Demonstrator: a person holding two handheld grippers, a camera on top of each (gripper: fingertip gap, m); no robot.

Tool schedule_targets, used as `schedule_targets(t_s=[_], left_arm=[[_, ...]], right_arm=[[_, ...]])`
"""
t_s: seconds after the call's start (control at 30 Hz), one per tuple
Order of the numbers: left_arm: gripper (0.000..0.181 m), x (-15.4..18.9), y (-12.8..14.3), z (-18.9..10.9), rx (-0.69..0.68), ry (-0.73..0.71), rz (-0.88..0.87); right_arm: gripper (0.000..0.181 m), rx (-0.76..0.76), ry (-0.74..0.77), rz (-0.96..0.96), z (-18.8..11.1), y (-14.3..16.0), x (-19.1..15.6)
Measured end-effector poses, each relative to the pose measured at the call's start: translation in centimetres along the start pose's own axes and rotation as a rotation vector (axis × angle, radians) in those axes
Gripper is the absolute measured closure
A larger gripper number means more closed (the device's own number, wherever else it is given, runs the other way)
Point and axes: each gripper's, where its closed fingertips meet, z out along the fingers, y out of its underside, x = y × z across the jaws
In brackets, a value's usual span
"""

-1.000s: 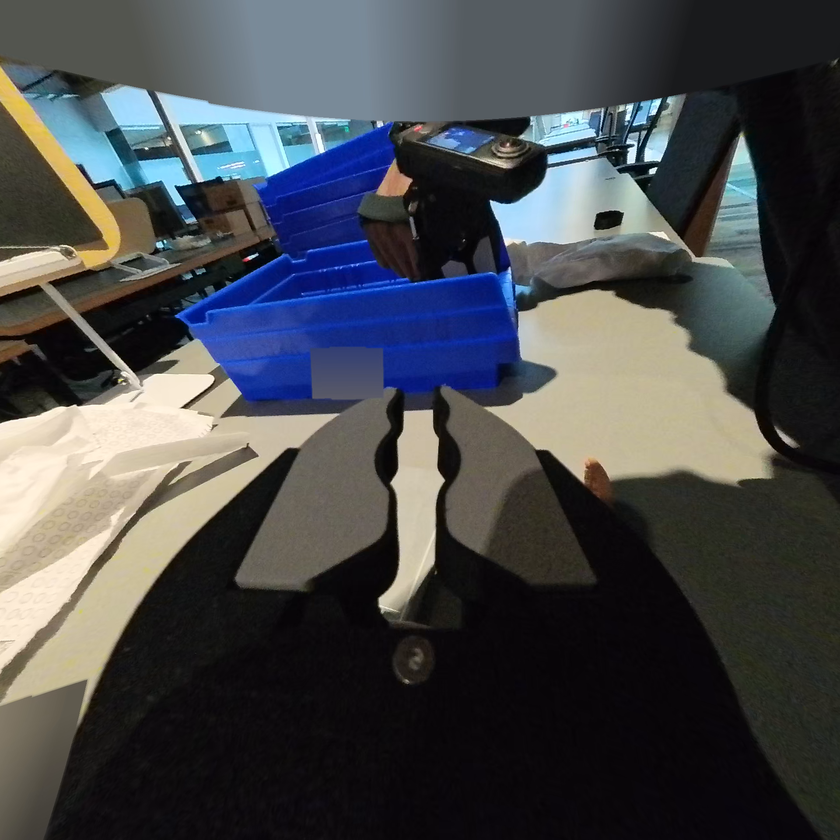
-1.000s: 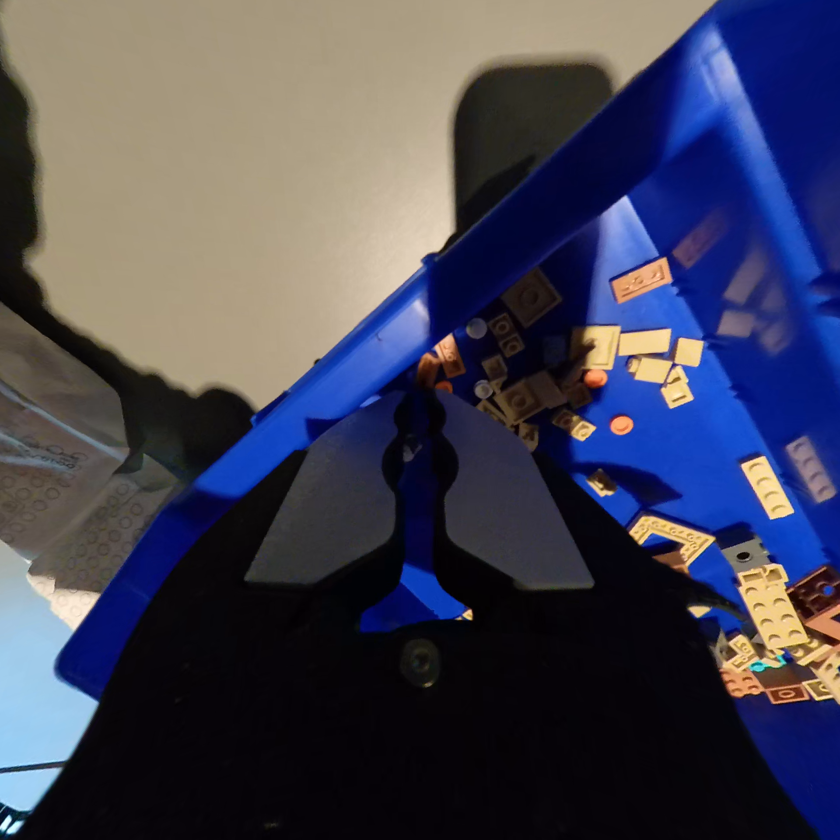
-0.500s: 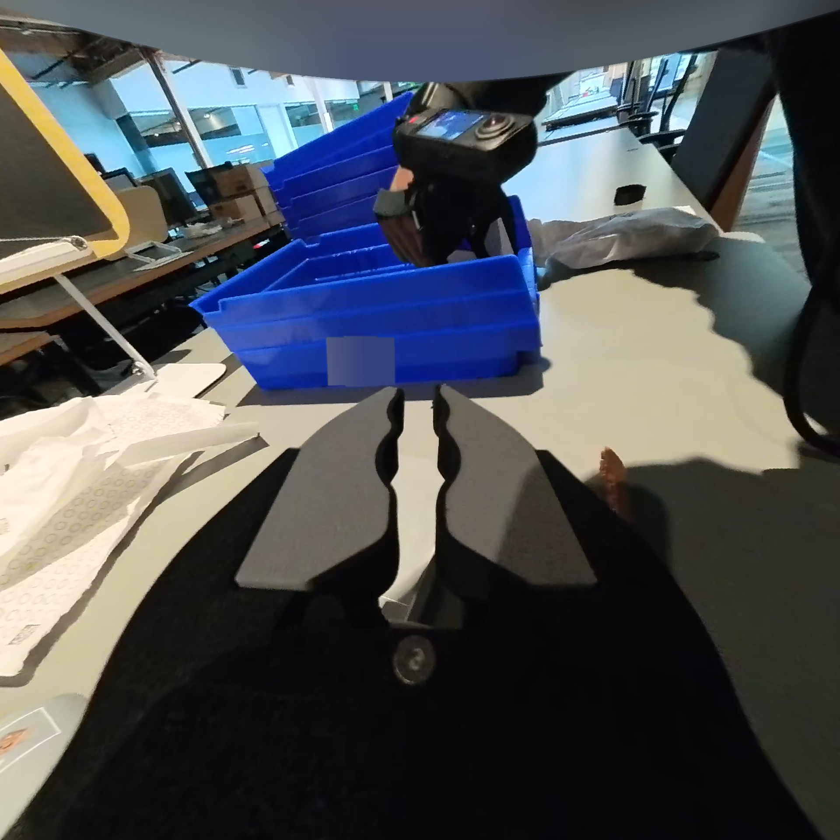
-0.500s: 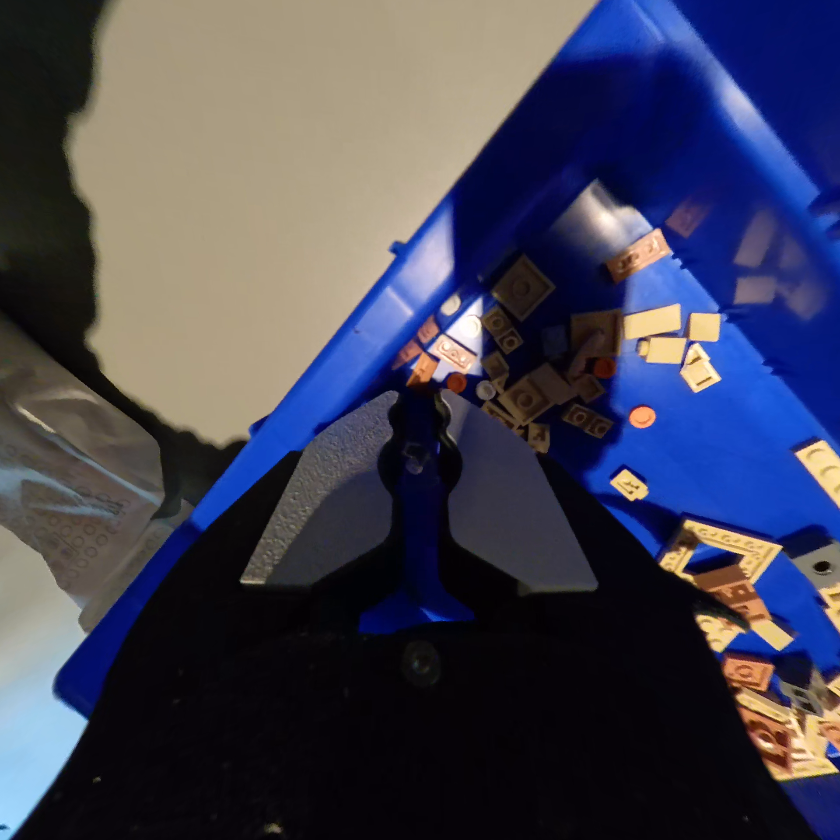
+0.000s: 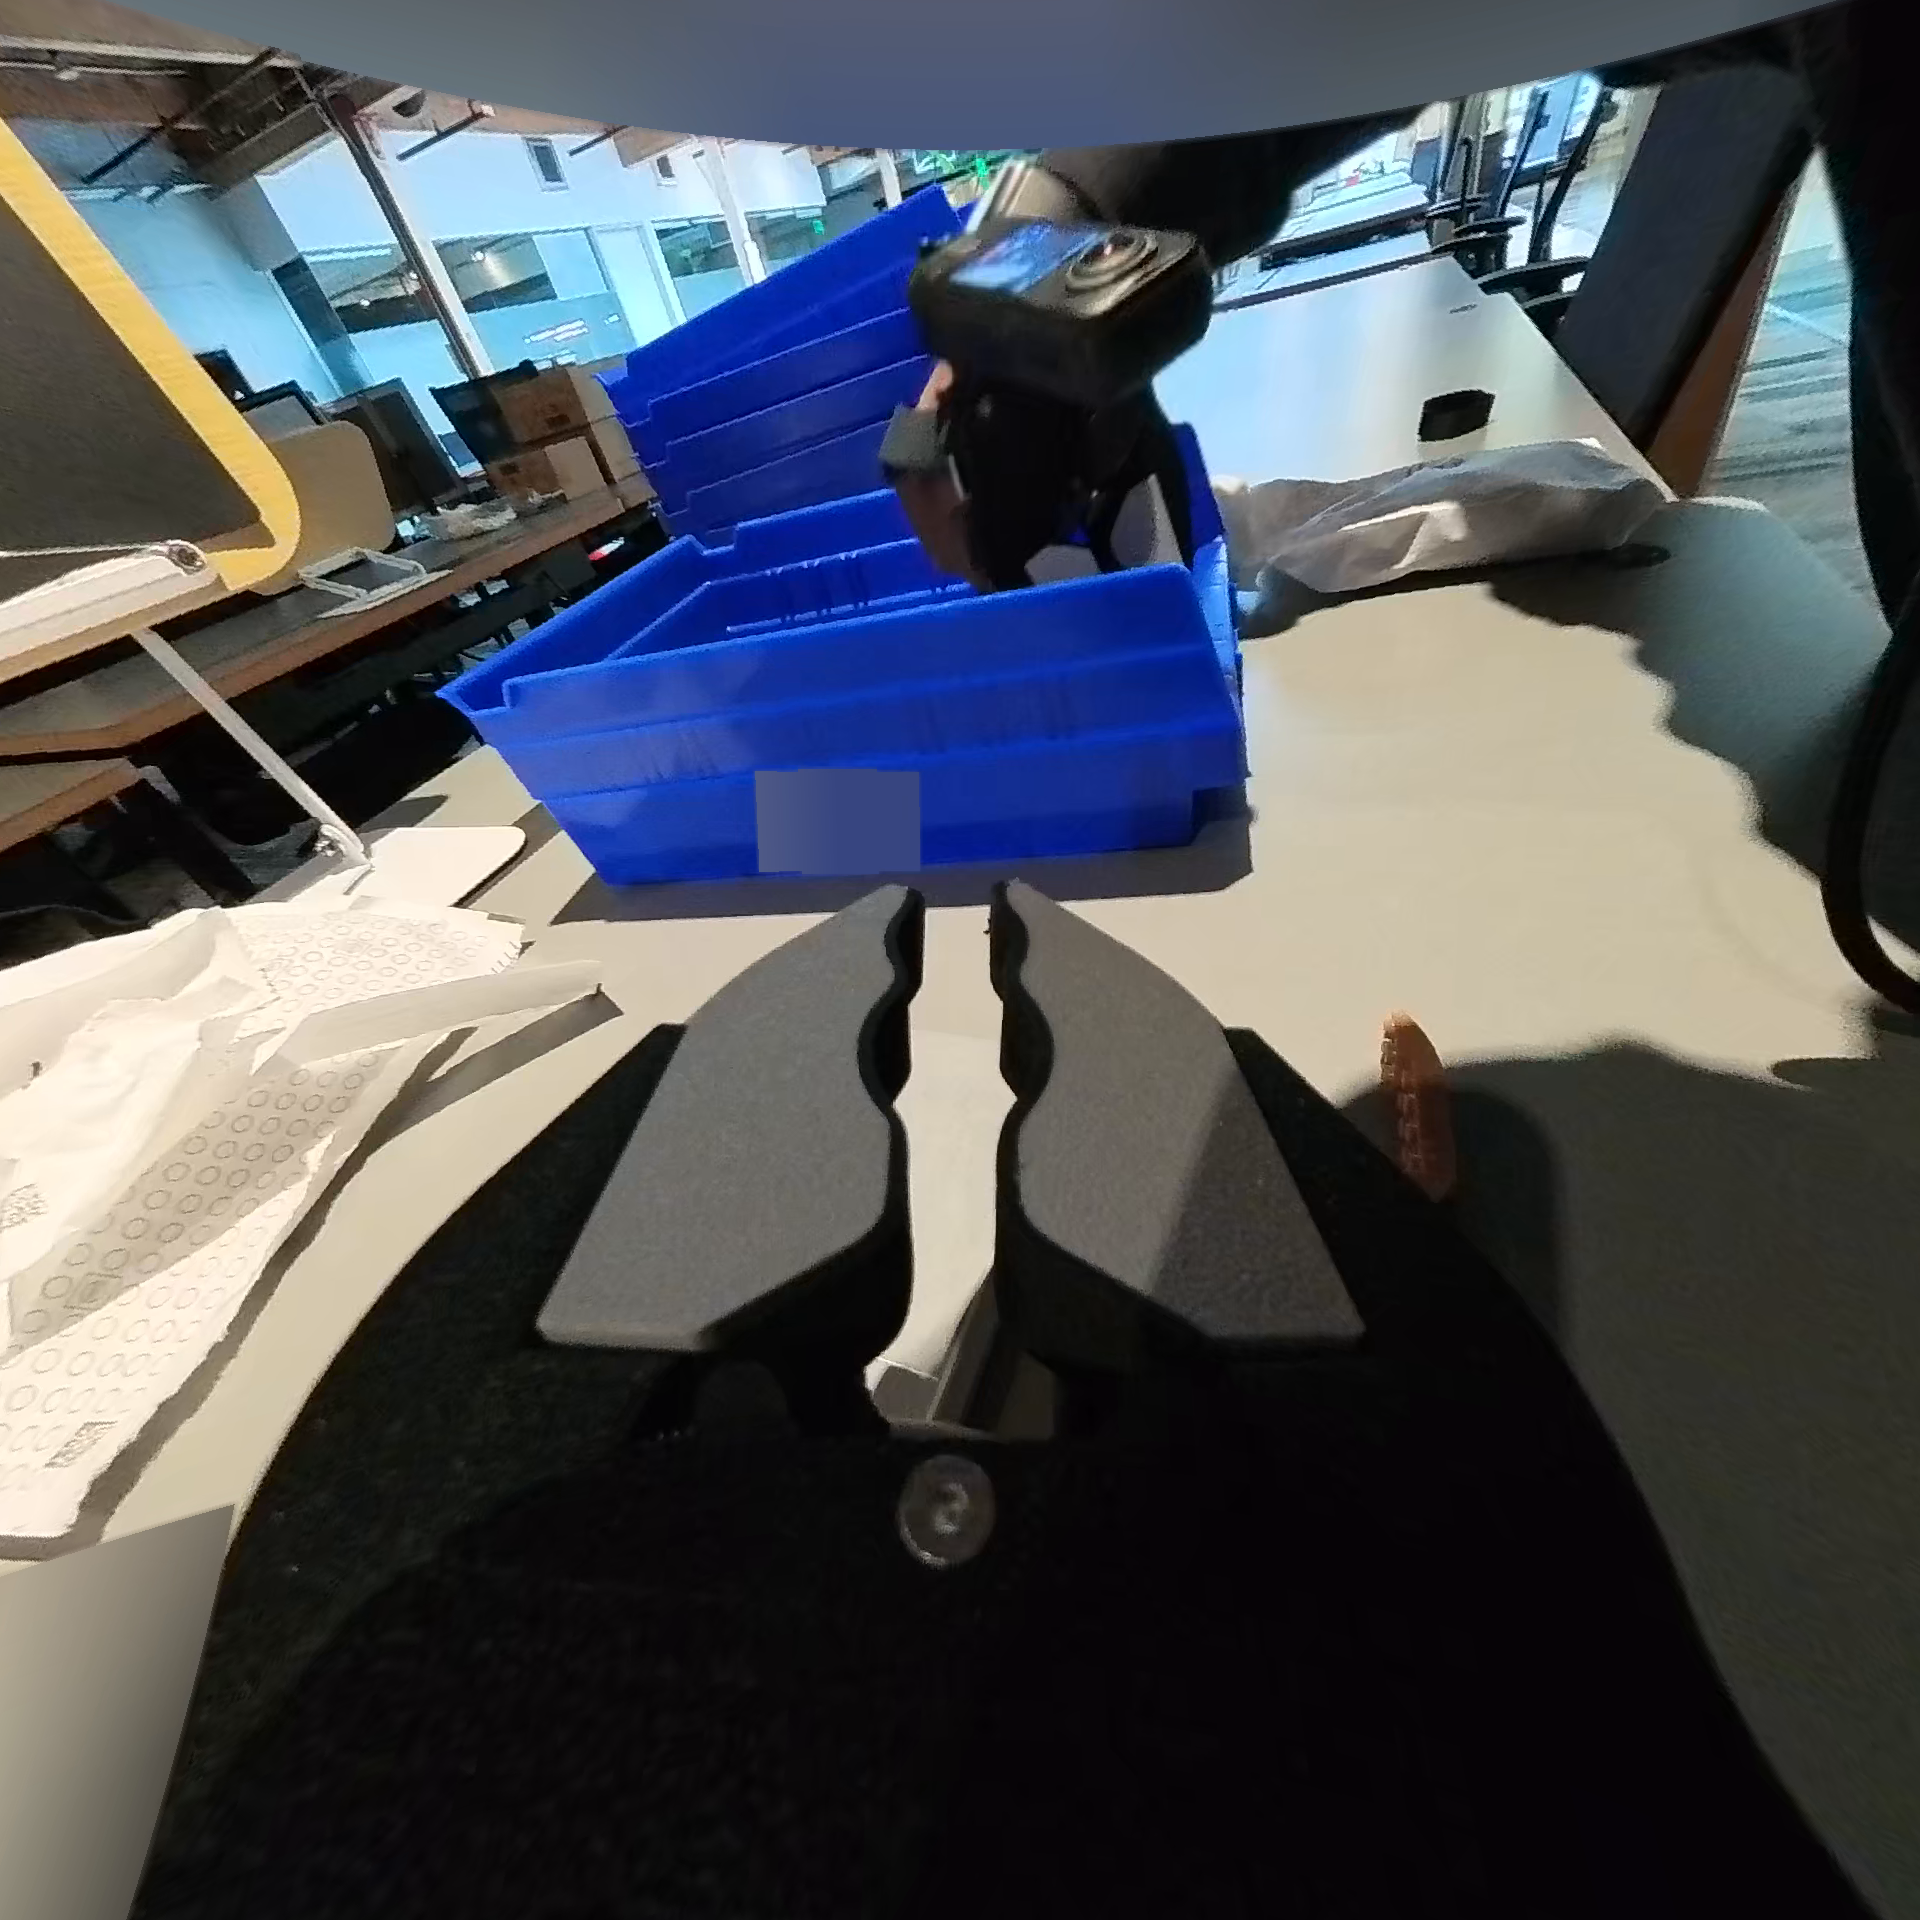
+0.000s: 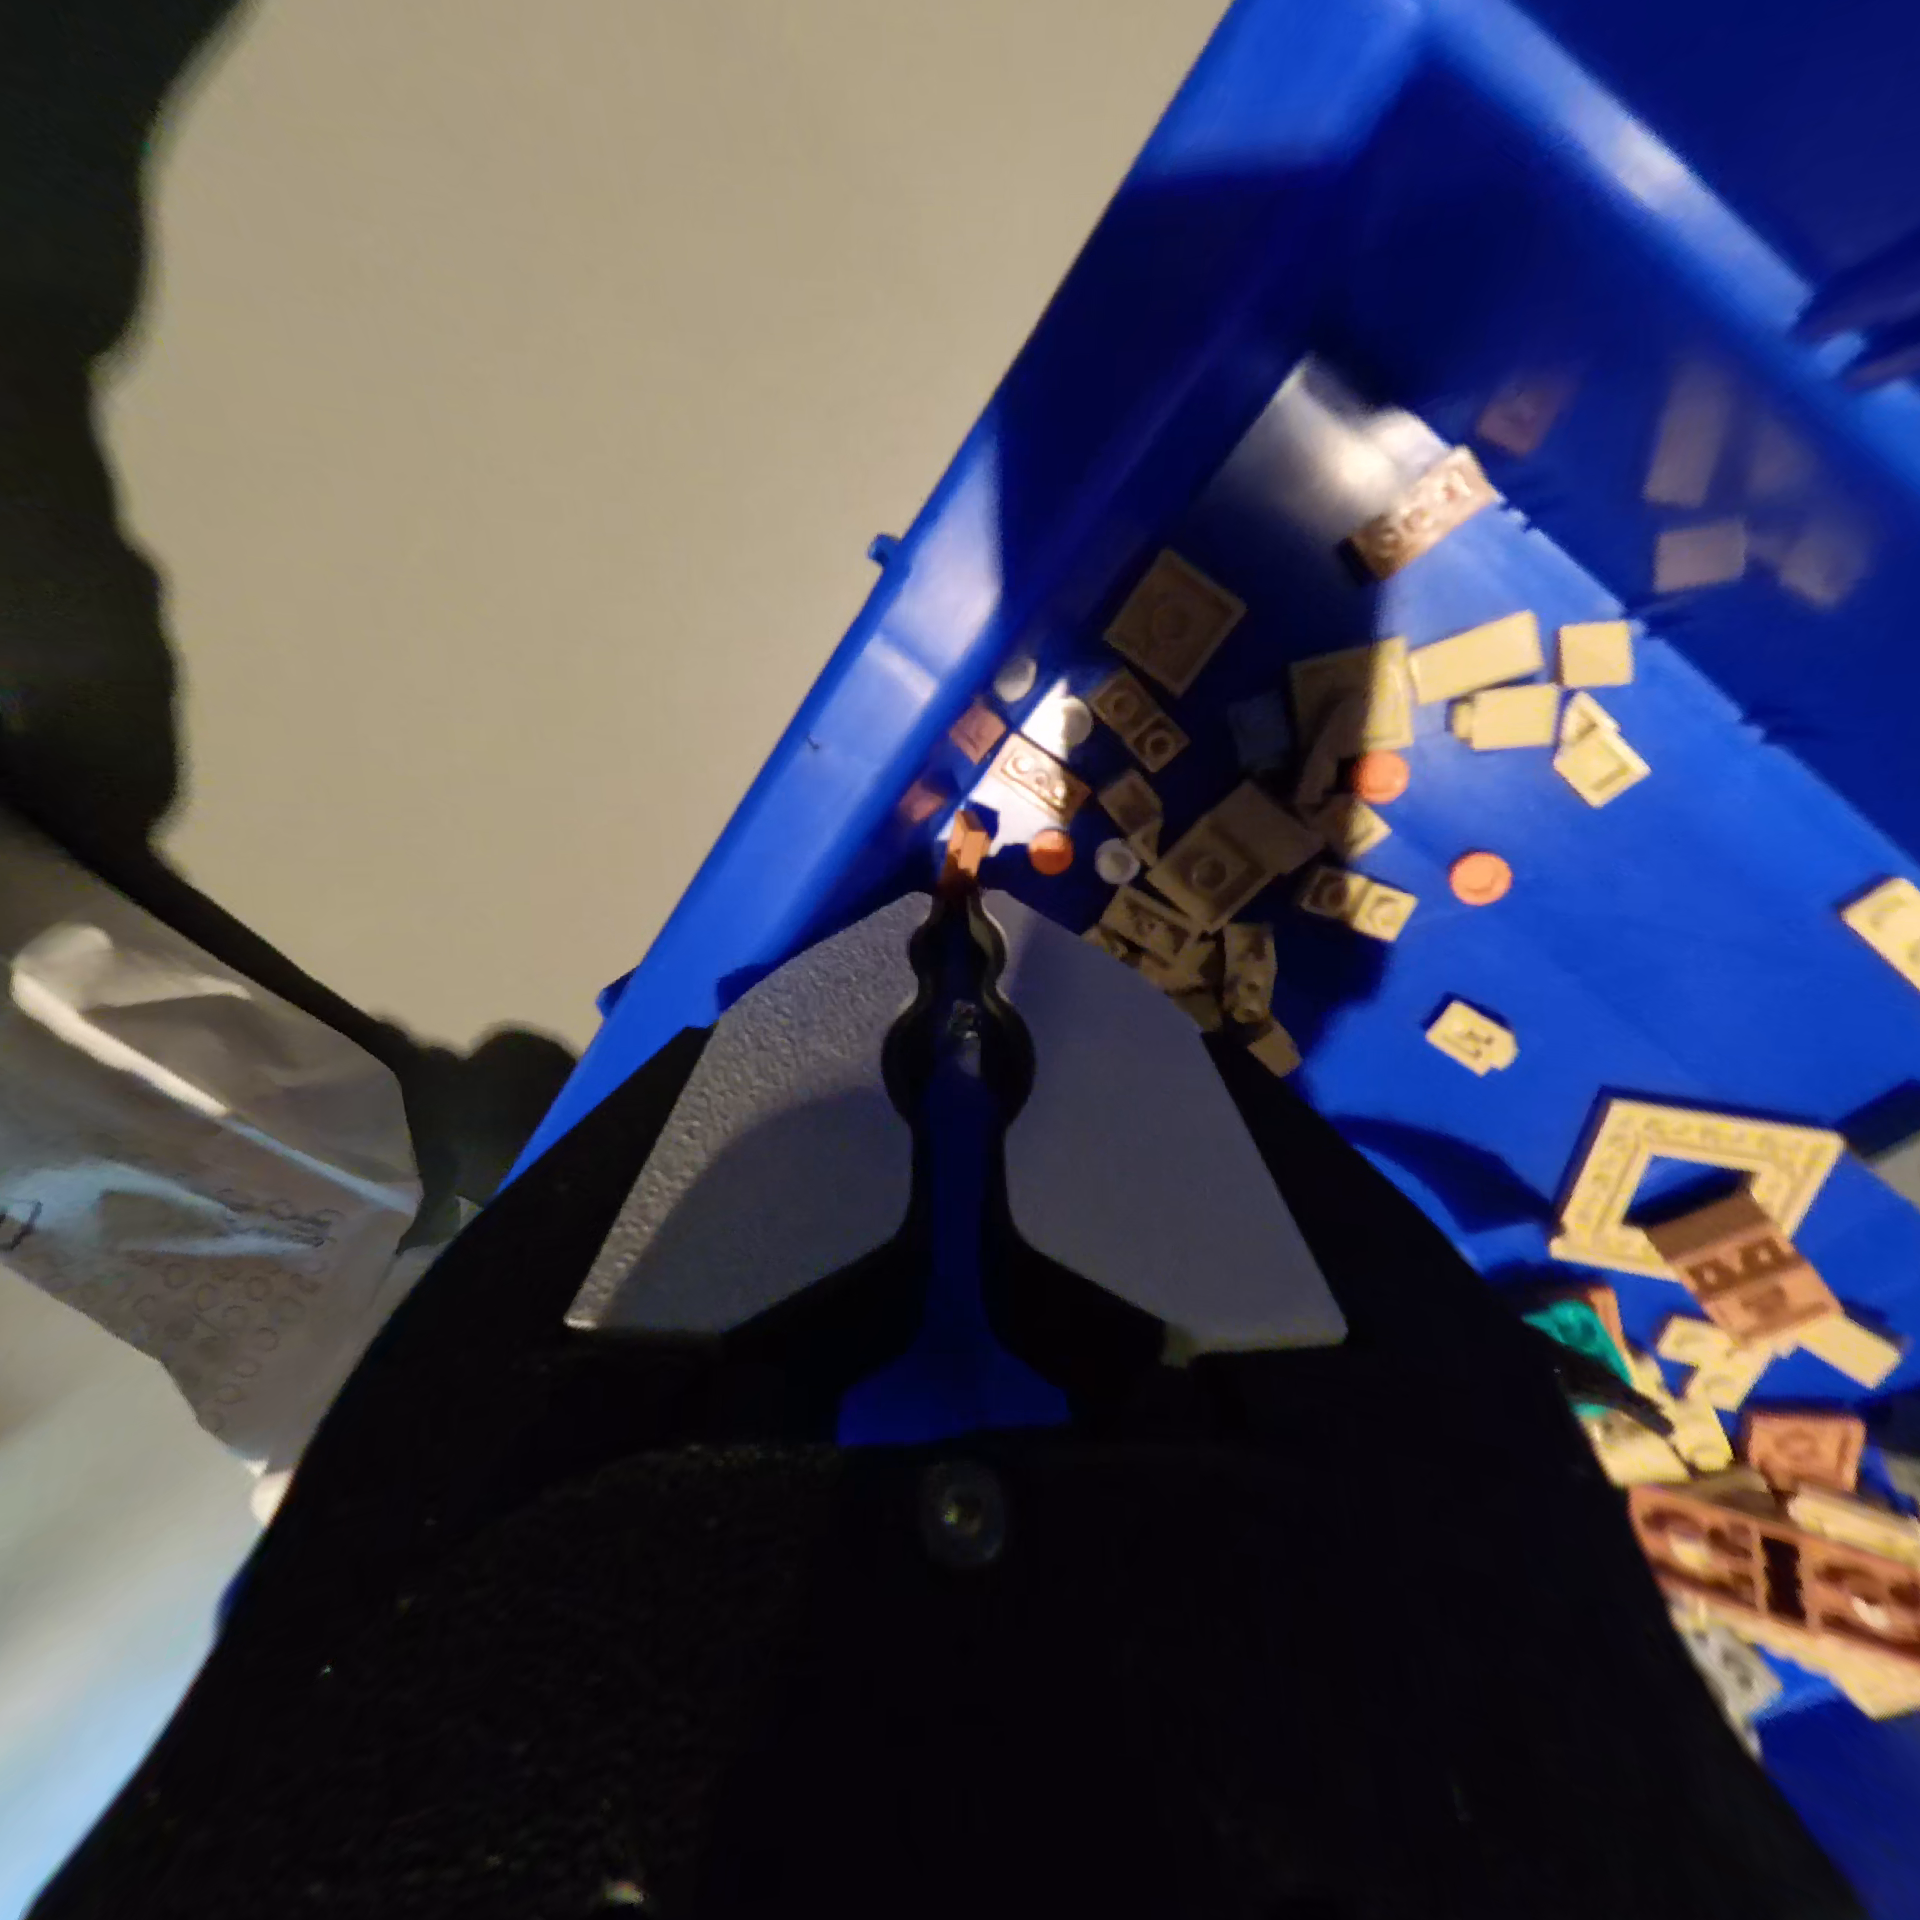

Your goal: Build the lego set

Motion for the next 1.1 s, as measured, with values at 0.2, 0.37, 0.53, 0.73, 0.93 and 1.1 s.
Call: schedule_targets(t_s=[0.2, 0.37, 0.53, 0.73, 0.93, 1.1], left_arm=[[0.170, 0.1, -0.5, -0.1, 0.015, 0.001, -0.023], [0.170, 0.9, -1.7, -0.5, 0.040, 0.031, -0.044], [0.167, 3.5, -4.3, -1.2, 0.129, 0.213, -0.179], [0.161, 6.8, -6.5, -1.4, 0.206, 0.437, -0.383], [0.150, 7.2, -7.3, -1.7, 0.267, 0.503, -0.510], [0.149, 6.5, -6.6, -1.5, 0.251, 0.507, -0.588]], right_arm=[[0.179, -0.044, 0.224, 0.062, -2.5, 0.1, 1.1], [0.179, -0.019, 0.570, 0.110, -7.0, -2.4, 1.5], [0.179, 0.162, 0.886, 0.078, -10.6, -9.7, 0.6], [0.179, 0.364, 1.223, -0.033, -10.9, -19.5, 2.9], [0.179, 0.407, 1.438, -0.045, -10.1, -22.4, 6.0], [0.179, 0.458, 1.444, -0.079, -9.5, -22.9, 6.8]])
